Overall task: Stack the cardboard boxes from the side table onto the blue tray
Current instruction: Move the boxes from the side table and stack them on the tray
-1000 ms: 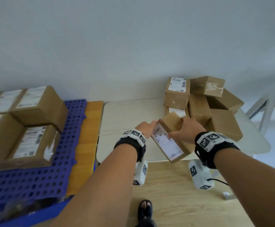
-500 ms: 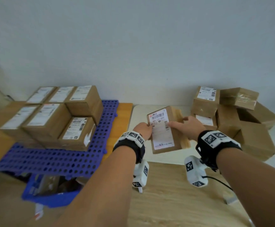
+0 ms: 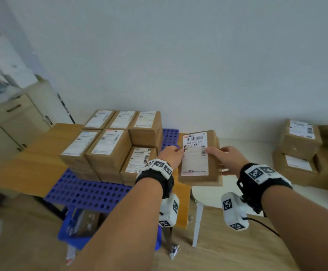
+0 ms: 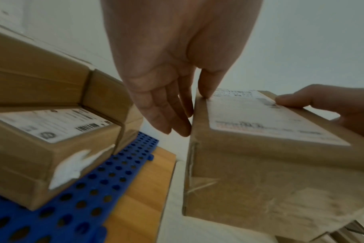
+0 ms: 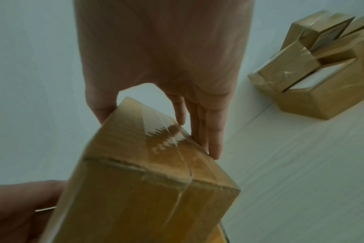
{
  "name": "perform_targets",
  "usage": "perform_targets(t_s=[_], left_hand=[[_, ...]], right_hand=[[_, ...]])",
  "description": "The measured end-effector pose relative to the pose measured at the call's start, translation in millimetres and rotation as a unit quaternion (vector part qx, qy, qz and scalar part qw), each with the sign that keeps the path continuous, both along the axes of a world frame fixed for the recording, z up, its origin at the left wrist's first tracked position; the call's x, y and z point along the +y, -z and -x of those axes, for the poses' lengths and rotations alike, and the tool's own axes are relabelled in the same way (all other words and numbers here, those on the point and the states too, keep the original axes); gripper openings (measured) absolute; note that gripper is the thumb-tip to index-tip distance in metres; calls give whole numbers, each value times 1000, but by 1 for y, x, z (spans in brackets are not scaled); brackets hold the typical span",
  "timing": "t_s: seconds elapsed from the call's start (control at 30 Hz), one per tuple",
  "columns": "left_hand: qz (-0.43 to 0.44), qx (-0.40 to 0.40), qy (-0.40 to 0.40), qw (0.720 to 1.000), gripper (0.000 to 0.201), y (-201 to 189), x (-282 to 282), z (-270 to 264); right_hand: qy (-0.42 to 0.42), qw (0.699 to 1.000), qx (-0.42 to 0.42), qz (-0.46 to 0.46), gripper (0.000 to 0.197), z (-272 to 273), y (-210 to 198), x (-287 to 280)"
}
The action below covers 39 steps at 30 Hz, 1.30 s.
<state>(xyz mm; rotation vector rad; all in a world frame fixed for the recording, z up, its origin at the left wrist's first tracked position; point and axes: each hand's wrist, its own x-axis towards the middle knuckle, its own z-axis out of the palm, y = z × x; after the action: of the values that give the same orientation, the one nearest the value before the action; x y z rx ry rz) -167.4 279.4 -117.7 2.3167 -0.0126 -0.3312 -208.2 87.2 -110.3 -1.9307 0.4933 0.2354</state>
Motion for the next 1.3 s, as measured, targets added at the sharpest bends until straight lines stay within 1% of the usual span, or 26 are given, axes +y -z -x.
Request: perform_targets(t_s=[0.1,0.27,0.33,0.43,0.5,0.53,0.67,0.8,0.9,1.03,1.17,1.3], left_hand=[[15,-8,-5,1000,29,-6,46,-9],[30,-19,-16,999,33,-13,112,-26],[27,-26,-12,999,32,-17,134,-32],[20,-39,2,999,22,-21,159,-43],[11,-53,5,999,29,-24,174,-50],[8,-63,5,998,31,-24,180,-53],[9,-85,7,996,31,-23,195,-64],[8,-92,1,996,30,-20,205,-75],[3,-88,4,996,32,-14,210,-82],[-14,-92,10,996,38,-7,214,-88],[-21,-89,19,996,41,-1,215,-96],[-24,-73,31,997,45,2,218,-103]], right_hand=[[-5,1000,-3,4,75,-11,-1,44],[6,1000,-7,-14,60,-28,3,110],[15,999,-2,-28,62,-34,4,132],[30,998,5,-51,68,-42,7,159],[38,996,12,-81,69,-48,10,172],[43,994,13,-97,65,-50,10,178],[64,990,17,-126,54,-56,12,198],[54,989,20,-134,46,-64,14,211],[57,990,25,-129,45,-70,17,215],[66,990,31,-117,48,-78,26,220],[65,992,35,-103,43,-84,30,224],[70,991,34,-112,38,-90,33,227]])
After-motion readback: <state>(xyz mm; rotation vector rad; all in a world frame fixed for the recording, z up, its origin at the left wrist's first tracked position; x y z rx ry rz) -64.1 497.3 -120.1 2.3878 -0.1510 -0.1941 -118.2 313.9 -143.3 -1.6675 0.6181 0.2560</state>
